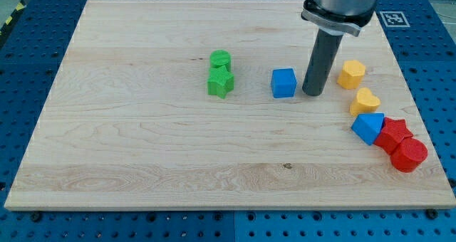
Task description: Move the blue cube close to the green blocks
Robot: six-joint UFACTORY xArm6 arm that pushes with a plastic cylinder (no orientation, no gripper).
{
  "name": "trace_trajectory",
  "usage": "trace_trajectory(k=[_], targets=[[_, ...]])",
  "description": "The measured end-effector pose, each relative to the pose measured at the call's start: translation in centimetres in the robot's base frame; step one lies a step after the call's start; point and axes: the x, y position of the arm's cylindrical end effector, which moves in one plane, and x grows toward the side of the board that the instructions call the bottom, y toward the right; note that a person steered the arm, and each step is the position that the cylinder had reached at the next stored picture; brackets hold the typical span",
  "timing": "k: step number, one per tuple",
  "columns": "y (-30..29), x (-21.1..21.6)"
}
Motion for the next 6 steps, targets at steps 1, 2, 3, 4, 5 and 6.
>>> trace_trajectory(k=[1, 2, 3, 4, 5, 6], targets=[[-2.5, 0.0], [-4.7, 0.0], [-4.9, -0.1], [-5.0, -1.2], [-5.1, -3.0], [-4.3, -5.3]])
